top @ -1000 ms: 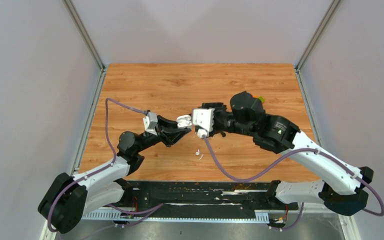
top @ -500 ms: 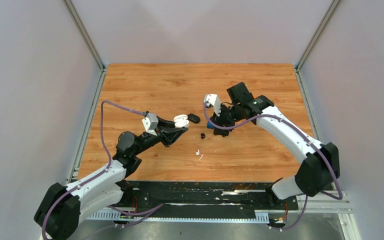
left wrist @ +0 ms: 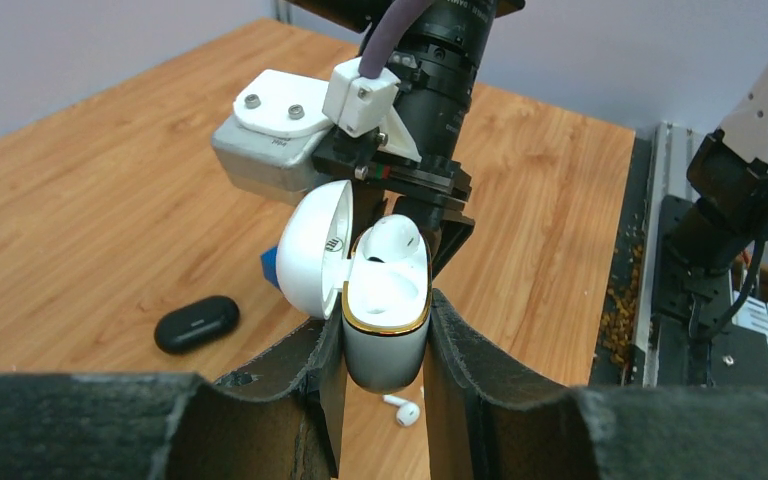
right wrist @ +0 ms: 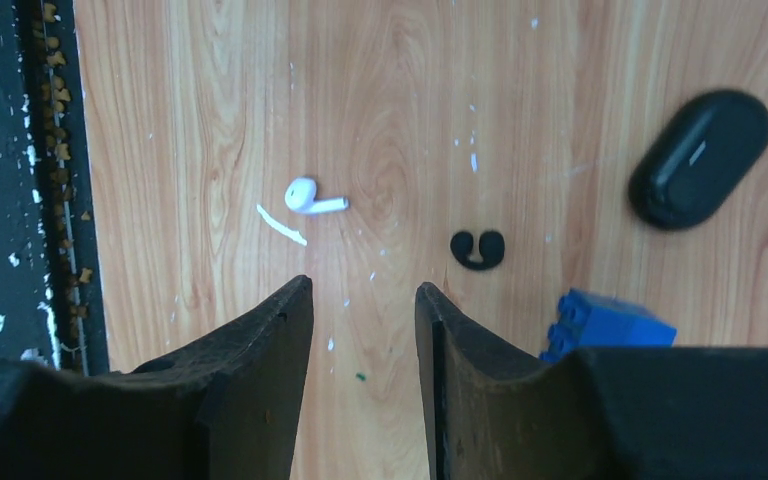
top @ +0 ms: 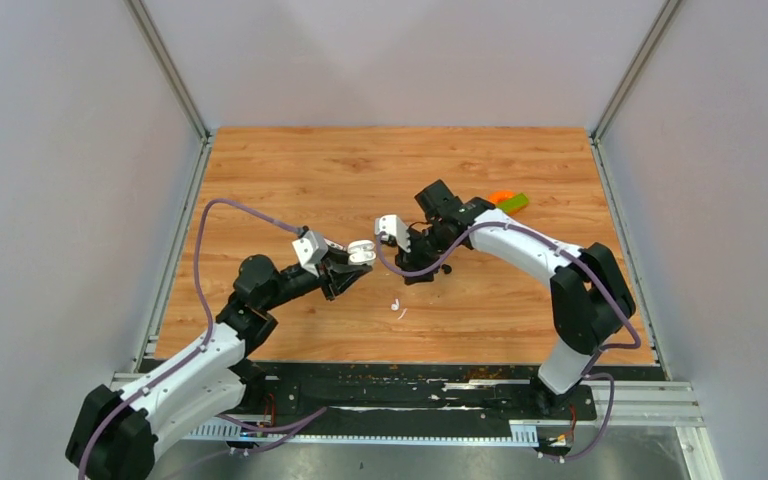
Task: Insert the wireless bluetooth earbuds into the charging case
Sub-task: Pick up the earbud from the center of the board.
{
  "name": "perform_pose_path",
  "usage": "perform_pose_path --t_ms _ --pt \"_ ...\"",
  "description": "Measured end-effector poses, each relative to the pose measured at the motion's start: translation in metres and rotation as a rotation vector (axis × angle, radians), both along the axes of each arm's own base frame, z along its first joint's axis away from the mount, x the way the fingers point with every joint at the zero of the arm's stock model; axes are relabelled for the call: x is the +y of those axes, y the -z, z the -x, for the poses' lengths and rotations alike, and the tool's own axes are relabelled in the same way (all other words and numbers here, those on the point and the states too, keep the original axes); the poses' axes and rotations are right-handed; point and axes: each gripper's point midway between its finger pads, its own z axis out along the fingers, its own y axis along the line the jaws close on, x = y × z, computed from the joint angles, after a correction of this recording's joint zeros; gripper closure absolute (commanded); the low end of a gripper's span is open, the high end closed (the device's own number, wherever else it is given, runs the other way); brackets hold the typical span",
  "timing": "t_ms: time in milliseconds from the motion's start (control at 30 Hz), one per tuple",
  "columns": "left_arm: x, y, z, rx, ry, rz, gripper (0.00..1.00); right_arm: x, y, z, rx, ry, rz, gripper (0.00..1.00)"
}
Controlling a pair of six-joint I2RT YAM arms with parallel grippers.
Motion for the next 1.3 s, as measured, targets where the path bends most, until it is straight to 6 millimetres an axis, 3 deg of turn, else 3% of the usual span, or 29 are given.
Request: perform_pose_path --t_ms 233,367,567,1033,1300 --pt "-0.003 0.027 -0.015 0.113 0.017 -0.03 1.0 0.022 0.025 -0.009 -0.019 -0.037 -0.003 0.59" --pt "0.006 0.022 -0.02 0.129 -0.011 0.031 1.0 0.032 0.045 -0.015 -0.004 -0.053 0.014 0.59" --pt "0.012 0.002 -0.007 0.07 0.001 0.08 1.0 0.042 0.065 -0.009 0.017 -0.093 0.035 0.58" --pt "0.013 0.007 -0.005 0.089 -0.001 0.07 1.0 0.048 0.072 -0.005 0.024 -0.14 0.035 0.58" --pt "0.013 0.003 -0.005 0.071 0.002 0.077 1.0 0.047 0.046 0.01 0.129 -0.161 -0.025 0.57"
